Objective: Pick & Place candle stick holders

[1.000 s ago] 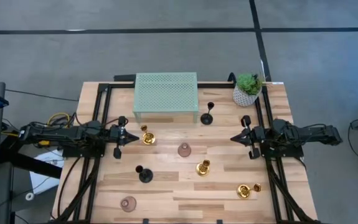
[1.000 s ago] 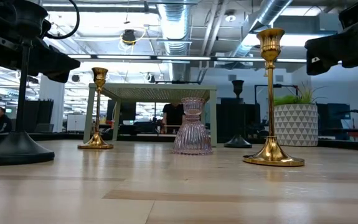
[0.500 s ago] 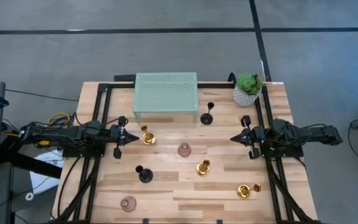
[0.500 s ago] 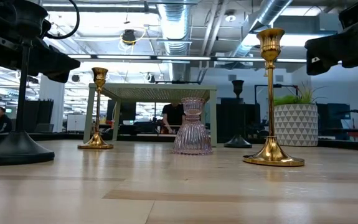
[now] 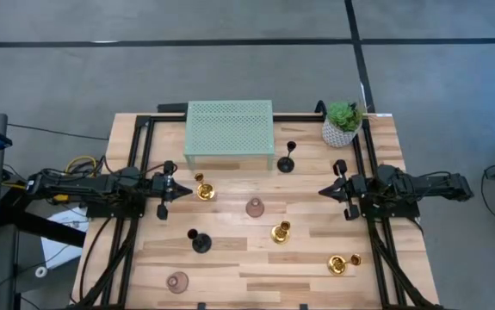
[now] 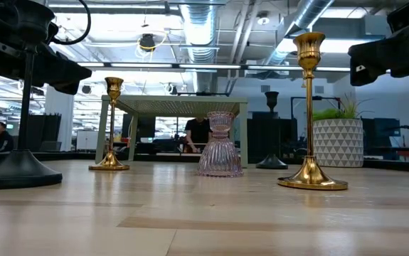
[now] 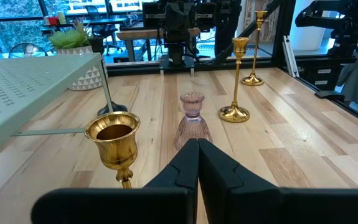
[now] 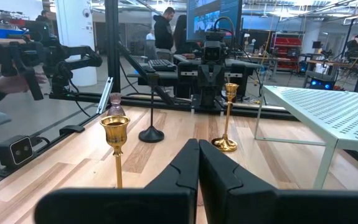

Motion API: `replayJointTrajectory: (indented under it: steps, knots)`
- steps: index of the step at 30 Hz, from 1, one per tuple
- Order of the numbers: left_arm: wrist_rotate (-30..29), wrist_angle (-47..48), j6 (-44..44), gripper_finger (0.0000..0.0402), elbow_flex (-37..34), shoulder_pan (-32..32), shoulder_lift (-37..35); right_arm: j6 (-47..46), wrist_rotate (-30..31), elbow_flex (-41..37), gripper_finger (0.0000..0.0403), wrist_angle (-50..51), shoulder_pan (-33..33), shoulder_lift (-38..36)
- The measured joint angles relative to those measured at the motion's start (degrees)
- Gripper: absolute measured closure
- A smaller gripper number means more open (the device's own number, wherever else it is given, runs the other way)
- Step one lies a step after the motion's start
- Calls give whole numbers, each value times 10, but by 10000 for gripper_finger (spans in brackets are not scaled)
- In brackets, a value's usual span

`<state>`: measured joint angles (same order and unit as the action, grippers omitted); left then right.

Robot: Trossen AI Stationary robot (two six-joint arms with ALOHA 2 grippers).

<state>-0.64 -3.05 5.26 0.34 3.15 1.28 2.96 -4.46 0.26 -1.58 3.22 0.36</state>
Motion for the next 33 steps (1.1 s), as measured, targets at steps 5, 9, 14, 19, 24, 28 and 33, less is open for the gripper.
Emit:
replayJointTrajectory:
  steps: [5, 9, 14, 19, 24, 28, 33]
  knots:
    - [0, 0, 0, 394, 0, 0, 0, 0, 0, 0, 403, -2, 0, 0]
    - [0, 0, 0, 394, 0, 0, 0, 0, 0, 0, 403, -2, 0, 0]
    - [0, -6, 0, 394, 0, 0, 0, 0, 0, 0, 403, -2, 0, 0]
    - [0, -11, -1, 394, 0, 0, 0, 0, 0, 0, 403, -7, 0, 0]
    - [0, -11, -2, 394, 0, 0, 0, 0, 0, 0, 403, -6, 0, 0]
    - [0, -13, -2, 394, 0, 0, 0, 0, 0, 0, 403, -6, 0, 0]
    - [0, -13, 2, 394, 0, 0, 0, 0, 0, 0, 403, -4, 0, 0]
